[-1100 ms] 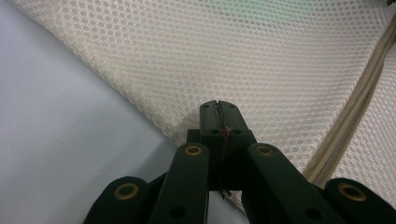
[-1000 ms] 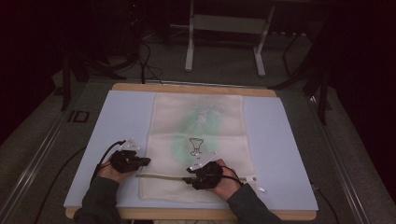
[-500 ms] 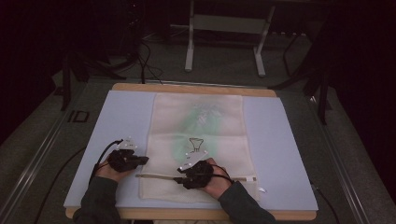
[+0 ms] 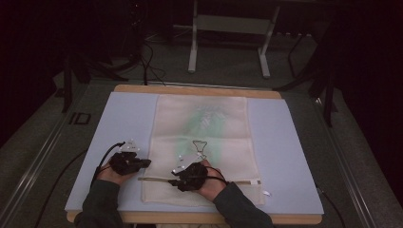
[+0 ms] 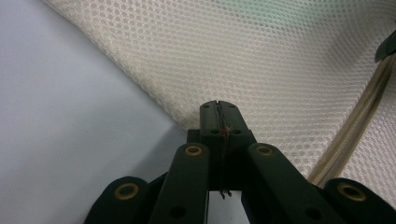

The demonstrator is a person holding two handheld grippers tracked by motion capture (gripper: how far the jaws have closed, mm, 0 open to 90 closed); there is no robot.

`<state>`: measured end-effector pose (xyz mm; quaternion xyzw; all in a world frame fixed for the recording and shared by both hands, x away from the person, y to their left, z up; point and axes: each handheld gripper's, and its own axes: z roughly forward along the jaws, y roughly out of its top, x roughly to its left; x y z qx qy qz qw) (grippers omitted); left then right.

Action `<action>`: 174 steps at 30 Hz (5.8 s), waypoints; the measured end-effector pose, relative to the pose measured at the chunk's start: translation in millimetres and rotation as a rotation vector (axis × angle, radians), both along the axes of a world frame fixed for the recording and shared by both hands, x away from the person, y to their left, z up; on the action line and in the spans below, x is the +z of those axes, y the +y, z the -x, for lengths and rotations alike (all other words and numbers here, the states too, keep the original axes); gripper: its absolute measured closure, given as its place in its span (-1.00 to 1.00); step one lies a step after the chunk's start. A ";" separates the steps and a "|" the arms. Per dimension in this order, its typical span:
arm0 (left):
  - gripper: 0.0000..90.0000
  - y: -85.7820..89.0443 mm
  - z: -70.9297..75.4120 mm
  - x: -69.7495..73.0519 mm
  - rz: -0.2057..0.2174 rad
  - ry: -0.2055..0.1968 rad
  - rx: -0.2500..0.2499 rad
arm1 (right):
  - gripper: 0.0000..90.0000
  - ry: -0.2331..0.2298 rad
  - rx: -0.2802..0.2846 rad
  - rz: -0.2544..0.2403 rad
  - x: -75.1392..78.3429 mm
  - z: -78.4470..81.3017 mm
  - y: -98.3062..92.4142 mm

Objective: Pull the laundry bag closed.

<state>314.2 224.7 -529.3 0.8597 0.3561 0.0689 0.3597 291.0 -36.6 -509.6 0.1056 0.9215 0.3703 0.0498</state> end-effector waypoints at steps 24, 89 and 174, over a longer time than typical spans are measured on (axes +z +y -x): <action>0.99 1.4 0.5 1.5 0.026 0.008 0.000 | 0.51 0.011 0.034 0.003 -7.2 -3.5 32.6; 0.99 11.8 4.1 10.4 0.036 -0.028 0.021 | 0.70 0.009 0.081 0.034 -16.3 -7.0 109.7; 0.99 0.1 8.5 2.9 -0.014 0.032 -0.073 | 0.81 0.045 0.054 0.006 -21.6 -7.7 80.9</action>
